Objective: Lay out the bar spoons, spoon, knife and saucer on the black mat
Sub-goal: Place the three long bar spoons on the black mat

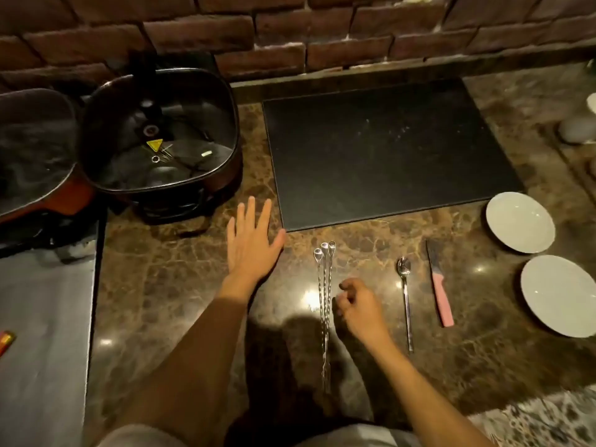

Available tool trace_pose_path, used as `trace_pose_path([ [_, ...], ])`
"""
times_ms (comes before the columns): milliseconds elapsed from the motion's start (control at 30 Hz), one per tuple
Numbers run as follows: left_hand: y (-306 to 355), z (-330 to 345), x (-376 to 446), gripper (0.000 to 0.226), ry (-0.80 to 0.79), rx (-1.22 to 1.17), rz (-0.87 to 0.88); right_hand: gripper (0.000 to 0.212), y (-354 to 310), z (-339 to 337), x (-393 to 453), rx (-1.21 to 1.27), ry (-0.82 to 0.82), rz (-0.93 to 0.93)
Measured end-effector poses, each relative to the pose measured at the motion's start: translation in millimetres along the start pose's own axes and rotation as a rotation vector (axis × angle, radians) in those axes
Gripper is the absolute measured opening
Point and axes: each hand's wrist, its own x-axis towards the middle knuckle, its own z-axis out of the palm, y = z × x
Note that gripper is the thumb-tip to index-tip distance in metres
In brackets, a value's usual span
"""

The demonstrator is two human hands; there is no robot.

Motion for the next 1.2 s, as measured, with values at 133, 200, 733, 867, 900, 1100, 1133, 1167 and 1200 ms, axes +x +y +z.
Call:
trace_pose_path([
  [133,-9,12,29,0.067,-0.013,0.060,0.023,0.012,-3,13,1,-0.160,0.041,0.042],
  [200,-15,18,41,0.066,-0.006,0.078,0.031,0.016,-2,19,-2,-0.224,0.062,0.023],
  [733,-32,38,71,0.056,0.079,0.201,0.077,0.028,-14,25,-1,-0.480,0.129,-0.023],
  [867,-34,40,73,0.056,0.086,0.199,0.078,0.028,-17,23,3,-0.517,0.104,-0.026],
  [900,-34,40,73,0.056,0.083,0.195,0.075,0.023,-17,22,5,-0.508,0.103,-0.025],
  [1100,-33,39,73,0.056,0.082,0.181,0.071,0.010,-18,9,14,-0.328,0.072,-0.026],
  [1133,-33,39,74,0.056,0.079,0.177,0.069,0.009,-19,6,15,-0.276,0.072,-0.008],
  [1167,-33,39,74,0.057,0.076,0.172,0.066,0.008,-21,4,17,-0.230,0.079,-0.002],
  [1200,-33,38,74,0.057,0.071,0.166,0.060,0.008,-23,1,20,-0.192,0.093,-0.014],
])
